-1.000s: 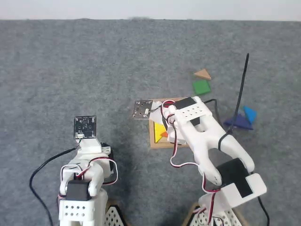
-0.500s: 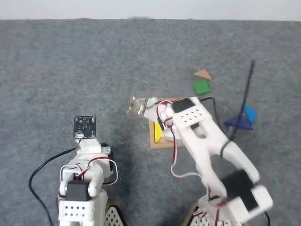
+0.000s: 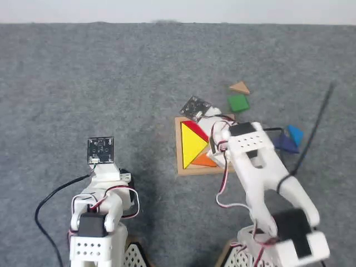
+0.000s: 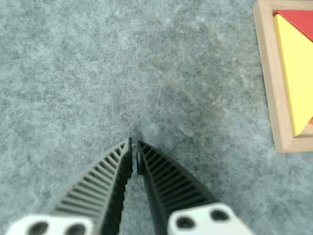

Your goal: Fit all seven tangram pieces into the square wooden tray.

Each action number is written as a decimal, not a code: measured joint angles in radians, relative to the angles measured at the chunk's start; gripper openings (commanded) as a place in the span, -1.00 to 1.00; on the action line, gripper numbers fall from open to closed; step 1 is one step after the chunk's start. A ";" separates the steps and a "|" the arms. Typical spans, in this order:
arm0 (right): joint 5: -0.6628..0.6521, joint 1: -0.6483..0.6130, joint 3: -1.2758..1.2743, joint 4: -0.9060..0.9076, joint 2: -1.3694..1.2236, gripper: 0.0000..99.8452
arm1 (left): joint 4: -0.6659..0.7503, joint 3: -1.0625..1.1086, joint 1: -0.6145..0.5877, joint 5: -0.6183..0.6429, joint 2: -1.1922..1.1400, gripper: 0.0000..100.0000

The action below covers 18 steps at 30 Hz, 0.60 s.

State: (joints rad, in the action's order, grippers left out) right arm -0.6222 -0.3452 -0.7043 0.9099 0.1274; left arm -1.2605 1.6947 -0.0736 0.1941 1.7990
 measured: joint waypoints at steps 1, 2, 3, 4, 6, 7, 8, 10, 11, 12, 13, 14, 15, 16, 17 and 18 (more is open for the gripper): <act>0.000 0.000 0.000 -0.008 -0.023 -0.97 | 0.000 0.000 0.000 0.000 0.000 -0.97; 0.000 0.000 0.000 -0.015 -0.035 -0.97 | 0.000 0.000 0.000 0.000 0.000 -0.97; 0.000 0.002 0.002 -0.021 -0.040 -0.97 | 0.000 0.000 0.000 0.000 0.000 -0.97; 0.000 0.002 0.002 -0.028 -0.046 -0.97 | 0.000 0.000 0.000 0.000 0.000 -0.97; 0.000 -0.002 0.002 -0.029 -0.049 -0.97 | 0.000 0.000 0.000 0.000 0.000 -0.97; 0.000 -0.012 0.002 -0.029 -0.049 -0.97 | 0.000 0.000 0.000 0.000 0.000 -0.97; 0.000 -0.026 0.003 -0.029 -0.049 -0.97 | 0.000 0.000 0.000 0.000 0.000 -0.97; 0.000 -0.054 0.003 -0.029 -0.049 -0.97 | 0.000 0.000 0.000 0.000 0.000 -0.97; 0.003 -0.066 0.003 -0.031 -0.049 -0.97 | 0.000 0.000 0.000 0.000 0.000 -0.97; 0.005 -0.078 0.003 -0.031 -0.049 -0.97 | 0.000 0.000 0.000 0.000 0.000 -0.97; 0.005 -0.091 -0.005 -0.037 -0.049 -0.97 | 0.000 0.000 0.000 0.000 0.000 -0.97; 0.005 -0.103 -0.006 -0.037 -0.049 -0.97 | 0.000 0.000 0.000 0.000 0.000 -0.97; 0.005 -0.114 -0.008 -0.038 -0.048 -0.97 | 0.000 0.000 0.000 0.000 0.000 -0.97; 0.005 -0.124 -0.015 -0.038 -0.043 -0.97 | 0.000 0.000 0.000 0.000 0.000 -0.97; 0.005 -0.133 -0.021 -0.038 -0.037 -0.97 | 0.000 0.000 0.000 0.000 0.000 -0.97; 0.005 -0.140 -0.025 -0.038 -0.035 -0.97 | 0.000 0.000 0.000 0.000 0.000 -0.97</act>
State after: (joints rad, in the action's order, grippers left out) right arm -0.6176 -0.4849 -0.7288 0.8715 0.0921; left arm -1.2605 1.6947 -0.0736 0.1941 1.7990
